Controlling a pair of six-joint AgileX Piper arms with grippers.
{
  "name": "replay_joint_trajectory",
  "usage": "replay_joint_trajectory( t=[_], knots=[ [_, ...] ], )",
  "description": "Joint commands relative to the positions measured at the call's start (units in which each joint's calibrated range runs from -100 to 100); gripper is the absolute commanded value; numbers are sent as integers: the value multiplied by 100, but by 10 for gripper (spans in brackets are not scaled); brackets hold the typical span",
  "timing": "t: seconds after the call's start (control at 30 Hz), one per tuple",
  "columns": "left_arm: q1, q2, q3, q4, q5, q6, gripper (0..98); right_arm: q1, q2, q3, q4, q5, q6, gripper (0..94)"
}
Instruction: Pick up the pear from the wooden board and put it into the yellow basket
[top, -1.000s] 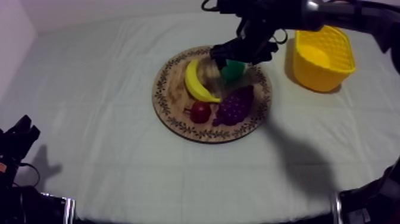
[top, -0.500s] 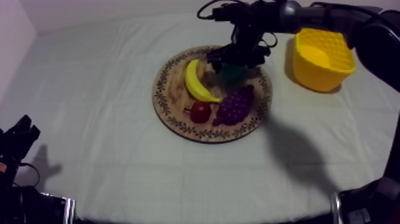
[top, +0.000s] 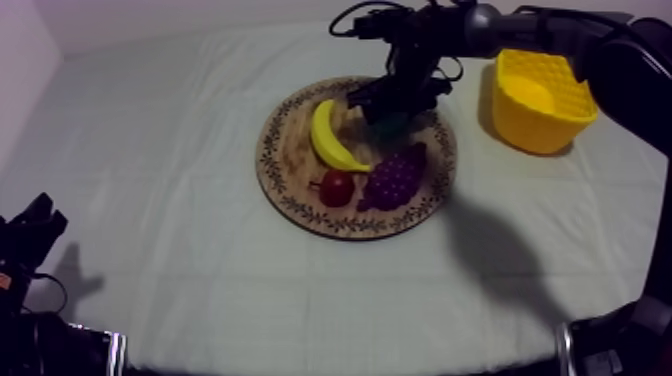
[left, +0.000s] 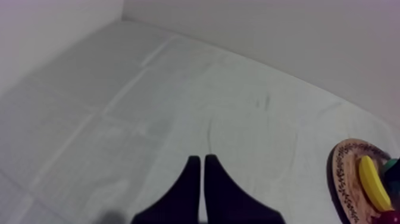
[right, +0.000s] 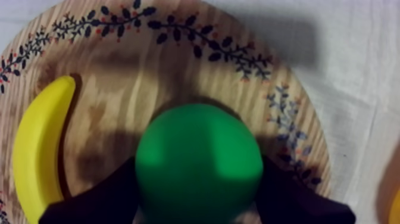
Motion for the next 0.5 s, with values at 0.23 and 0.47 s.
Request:
replay_joint_trajectory(
  t=[0.23, 0.47],
  knots=[
    [-3, -4, 0, 0, 2, 0, 1, 58, -606, 281, -15, 160, 111, 498],
    [-3, -4, 0, 0, 2, 0, 1, 231, -1769, 802, -75, 517, 413, 507]
  ],
)
